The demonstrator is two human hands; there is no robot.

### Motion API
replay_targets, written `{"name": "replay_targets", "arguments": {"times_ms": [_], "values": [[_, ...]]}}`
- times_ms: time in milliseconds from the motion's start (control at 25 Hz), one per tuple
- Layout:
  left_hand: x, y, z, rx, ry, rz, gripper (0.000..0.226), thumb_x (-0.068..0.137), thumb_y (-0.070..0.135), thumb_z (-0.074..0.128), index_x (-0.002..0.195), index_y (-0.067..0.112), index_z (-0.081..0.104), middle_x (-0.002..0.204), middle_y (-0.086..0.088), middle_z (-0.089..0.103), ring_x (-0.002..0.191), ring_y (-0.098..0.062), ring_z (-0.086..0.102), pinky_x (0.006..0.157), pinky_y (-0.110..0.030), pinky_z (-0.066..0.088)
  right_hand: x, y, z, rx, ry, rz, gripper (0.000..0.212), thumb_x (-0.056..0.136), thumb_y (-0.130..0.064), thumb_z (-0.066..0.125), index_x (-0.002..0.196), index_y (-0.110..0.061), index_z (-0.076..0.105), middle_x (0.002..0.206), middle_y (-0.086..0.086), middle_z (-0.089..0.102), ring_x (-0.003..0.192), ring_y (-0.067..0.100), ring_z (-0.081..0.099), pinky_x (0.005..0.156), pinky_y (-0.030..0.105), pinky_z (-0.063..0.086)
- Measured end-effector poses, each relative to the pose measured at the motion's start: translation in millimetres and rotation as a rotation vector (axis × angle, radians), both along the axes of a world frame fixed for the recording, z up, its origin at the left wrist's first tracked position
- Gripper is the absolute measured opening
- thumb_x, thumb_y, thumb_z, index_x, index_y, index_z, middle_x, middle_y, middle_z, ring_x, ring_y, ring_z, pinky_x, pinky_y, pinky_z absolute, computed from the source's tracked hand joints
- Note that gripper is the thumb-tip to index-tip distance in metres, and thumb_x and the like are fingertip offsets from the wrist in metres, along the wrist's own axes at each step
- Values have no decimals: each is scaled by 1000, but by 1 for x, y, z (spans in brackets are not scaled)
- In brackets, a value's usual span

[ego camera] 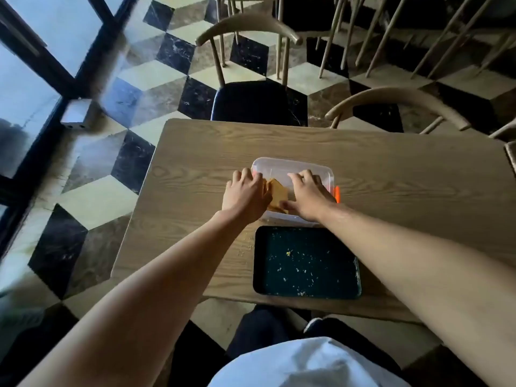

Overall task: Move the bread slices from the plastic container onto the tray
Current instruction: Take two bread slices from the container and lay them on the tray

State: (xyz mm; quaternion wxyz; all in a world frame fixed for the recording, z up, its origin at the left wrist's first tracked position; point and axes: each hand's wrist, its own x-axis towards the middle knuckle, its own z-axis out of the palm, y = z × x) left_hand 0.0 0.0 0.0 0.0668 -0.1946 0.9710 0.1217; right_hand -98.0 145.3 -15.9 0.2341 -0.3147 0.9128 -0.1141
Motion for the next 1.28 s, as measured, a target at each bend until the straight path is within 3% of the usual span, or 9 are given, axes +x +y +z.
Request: {"name": "replay_targets", "arguments": {"times_ms": [200, 320, 400, 560, 680, 880, 1080, 1280], "values": [[-22, -3, -14, 38, 12, -17, 25, 92, 24, 54, 108, 7, 62, 118, -18, 59, 108, -37, 52, 82, -41, 44, -5, -12, -16, 10, -162, -88, 66, 82, -51, 69, 135, -19, 44, 135, 10, 48, 116, 31, 51, 95, 46, 46], [-33, -6, -21, 64, -51, 11, 5, 85, 14, 52, 86, 13, 57, 100, -16, 62, 86, -39, 60, 62, -38, 43, -8, -18, -27, 0, -249, -146, 59, 83, -50, 68, 129, -20, 46, 120, 10, 60, 102, 30, 58, 88, 42, 49], [-40, -5, -24, 40, -110, 34, 8, 85, 15, 53, 79, 19, 48, 87, -13, 60, 74, -37, 59, 58, -36, 40, -11, -22, -35, -5, -278, -178, 59, 88, -52, 63, 131, -17, 43, 115, 11, 63, 98, 30, 59, 83, 41, 49], [-53, -6, -32, -45, -218, 35, 14, 89, 22, 53, 95, 12, 60, 96, -14, 61, 75, -38, 61, 57, -34, 39, -24, -33, -48, -22, -313, -217, 58, 95, -52, 52, 137, -15, 38, 124, 15, 60, 105, 33, 60, 78, 37, 44], [-61, -5, -34, -78, -314, 25, 20, 90, 27, 53, 102, 15, 64, 102, -14, 61, 71, -35, 53, 56, -31, 32, -29, -38, -54, -46, -349, -251, 59, 92, -51, 56, 135, -14, 41, 128, 16, 59, 111, 34, 59, 87, 39, 47], [-68, 0, -37, -106, -364, -29, 21, 87, 27, 62, 101, 12, 66, 103, -15, 57, 67, -29, 45, 61, -35, 36, -29, -41, -58, -48, -427, -257, 49, 89, -44, 58, 126, -17, 43, 118, 13, 61, 95, 31, 58, 75, 37, 42], [-67, -1, -42, -41, -316, 23, 7, 85, 21, 60, 86, 15, 58, 87, -9, 41, 61, -27, 40, 61, -37, 35, -32, -30, -59, -67, -423, -247, 63, 84, -51, 62, 131, -17, 39, 122, 13, 56, 100, 30, 58, 83, 40, 50], [-69, -1, -48, -24, -261, 0, 22, 82, 16, 61, 70, 15, 42, 65, -1, 37, 50, -20, 35, 46, -25, 25, -35, -22, -58, -100, -383, -309, 75, 83, -56, 60, 141, -17, 34, 138, 15, 50, 118, 32, 54, 87, 40, 45]]}}
